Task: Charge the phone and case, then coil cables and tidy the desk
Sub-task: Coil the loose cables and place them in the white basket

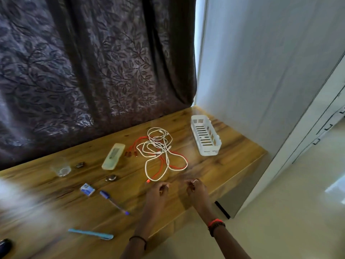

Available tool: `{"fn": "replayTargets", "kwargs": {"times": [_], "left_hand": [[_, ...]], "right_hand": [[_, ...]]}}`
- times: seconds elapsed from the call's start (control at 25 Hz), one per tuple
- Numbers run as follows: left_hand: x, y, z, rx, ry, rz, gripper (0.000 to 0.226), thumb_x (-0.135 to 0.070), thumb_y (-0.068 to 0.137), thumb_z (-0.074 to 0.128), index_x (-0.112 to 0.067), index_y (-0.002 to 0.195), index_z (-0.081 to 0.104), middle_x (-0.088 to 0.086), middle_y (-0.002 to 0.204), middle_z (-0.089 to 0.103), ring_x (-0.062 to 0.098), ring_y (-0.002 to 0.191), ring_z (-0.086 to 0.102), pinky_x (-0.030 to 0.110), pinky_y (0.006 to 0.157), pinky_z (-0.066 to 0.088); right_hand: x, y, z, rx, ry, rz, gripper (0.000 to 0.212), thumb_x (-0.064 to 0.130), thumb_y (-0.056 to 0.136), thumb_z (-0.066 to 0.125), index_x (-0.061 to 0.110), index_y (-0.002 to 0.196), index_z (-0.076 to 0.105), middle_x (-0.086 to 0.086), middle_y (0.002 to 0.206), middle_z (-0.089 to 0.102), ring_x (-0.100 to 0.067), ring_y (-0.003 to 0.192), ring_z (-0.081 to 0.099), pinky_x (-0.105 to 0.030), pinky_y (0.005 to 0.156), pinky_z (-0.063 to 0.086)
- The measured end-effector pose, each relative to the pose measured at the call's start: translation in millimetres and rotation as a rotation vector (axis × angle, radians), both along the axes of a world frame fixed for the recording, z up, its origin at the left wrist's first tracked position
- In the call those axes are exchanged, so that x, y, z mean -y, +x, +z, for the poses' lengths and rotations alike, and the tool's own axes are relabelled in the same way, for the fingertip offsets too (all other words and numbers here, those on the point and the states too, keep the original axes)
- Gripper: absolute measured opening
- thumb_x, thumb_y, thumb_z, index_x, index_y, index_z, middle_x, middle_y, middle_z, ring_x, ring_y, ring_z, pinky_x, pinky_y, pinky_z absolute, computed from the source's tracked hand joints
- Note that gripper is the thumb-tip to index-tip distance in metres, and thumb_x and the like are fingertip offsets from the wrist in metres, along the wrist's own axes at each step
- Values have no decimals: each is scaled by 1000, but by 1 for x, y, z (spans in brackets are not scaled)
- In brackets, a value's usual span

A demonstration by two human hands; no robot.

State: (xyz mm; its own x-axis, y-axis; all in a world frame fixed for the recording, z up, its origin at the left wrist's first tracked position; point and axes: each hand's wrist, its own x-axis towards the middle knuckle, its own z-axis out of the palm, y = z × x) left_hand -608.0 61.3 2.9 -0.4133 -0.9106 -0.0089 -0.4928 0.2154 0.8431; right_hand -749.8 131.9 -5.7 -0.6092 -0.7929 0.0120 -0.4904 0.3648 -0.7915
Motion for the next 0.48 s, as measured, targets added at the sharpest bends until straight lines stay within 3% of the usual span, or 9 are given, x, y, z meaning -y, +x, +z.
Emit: {"fn": "replayTargets", "kwargs": {"times": [0.16, 0.24, 0.4, 0.48], "left_hand": [[9, -42, -6, 0, 31, 26, 15, -14, 92, 57, -8, 99, 68, 3, 94, 69, 14, 88, 63, 8, 68, 38], [20, -57, -9, 10, 37, 43, 17, -12, 92, 56, -5, 102, 67, 9, 97, 70, 15, 88, 63, 11, 68, 38], [50, -74, -9, 41, -26, 99, 19, -12, 92, 56, -6, 106, 66, 8, 103, 69, 17, 93, 61, 16, 75, 36], [70, -82, -11, 48, -55, 130, 19, -12, 92, 56, -8, 106, 67, 4, 104, 67, 13, 92, 59, 15, 73, 34]], "right_hand": [[14, -56, 4, 6, -34, -10, 18, 6, 88, 55, 4, 101, 67, -5, 99, 67, -17, 90, 62, -19, 76, 43], [29, -83, 9, 22, -42, -8, 15, 8, 89, 54, 5, 99, 66, -4, 99, 65, -15, 88, 60, -19, 74, 41], [67, -120, 24, -71, -86, -46, 22, 9, 91, 51, 3, 110, 59, -12, 113, 60, -25, 108, 55, -28, 89, 42], [87, -134, 34, -167, -49, -29, 35, 17, 94, 49, 1, 125, 51, -14, 128, 51, -28, 122, 45, -34, 102, 37]]}}
